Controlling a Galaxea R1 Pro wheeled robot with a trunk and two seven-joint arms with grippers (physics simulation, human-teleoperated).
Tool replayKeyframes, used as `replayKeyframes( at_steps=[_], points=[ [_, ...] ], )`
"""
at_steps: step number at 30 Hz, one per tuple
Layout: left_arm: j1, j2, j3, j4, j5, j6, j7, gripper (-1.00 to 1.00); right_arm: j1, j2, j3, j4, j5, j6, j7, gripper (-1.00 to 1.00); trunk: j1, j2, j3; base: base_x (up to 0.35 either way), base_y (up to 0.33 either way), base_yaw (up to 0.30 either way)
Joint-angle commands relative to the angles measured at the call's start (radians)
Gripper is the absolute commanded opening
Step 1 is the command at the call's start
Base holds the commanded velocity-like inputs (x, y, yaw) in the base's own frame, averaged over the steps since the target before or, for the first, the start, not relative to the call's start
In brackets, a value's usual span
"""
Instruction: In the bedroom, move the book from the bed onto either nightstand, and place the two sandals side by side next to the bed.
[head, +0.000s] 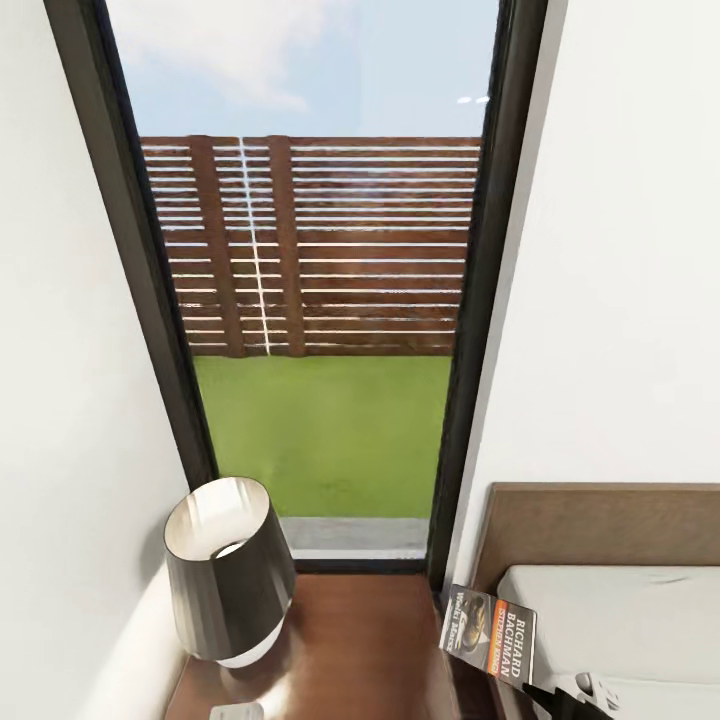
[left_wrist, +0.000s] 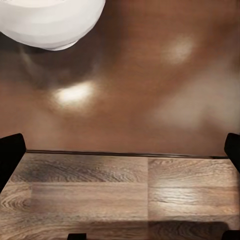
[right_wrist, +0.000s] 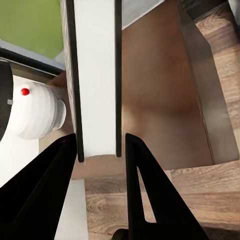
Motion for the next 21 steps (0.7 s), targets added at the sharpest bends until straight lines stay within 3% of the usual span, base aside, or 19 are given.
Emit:
replayKeyframes(
  at_steps=[1,21],
  points=[
    [-0.001,0.000,-0.008,0.001,0.011,-0.004,-0.002,1.00,-0.001,0.000,-0.008,0.000,-0.001,0.011,0.004,-1.00,0.000,-0.002,-0.002,0.010,0.000,0.000],
    [-0.001,0.001,-0.005,-0.002,0.012,-0.005,-0.016,1.00,-0.001,0.000,-0.008,0.000,0.000,0.011,0.005,-1.00,0.000,-0.002,-0.002,0.001,0.000,0.000]
  ],
)
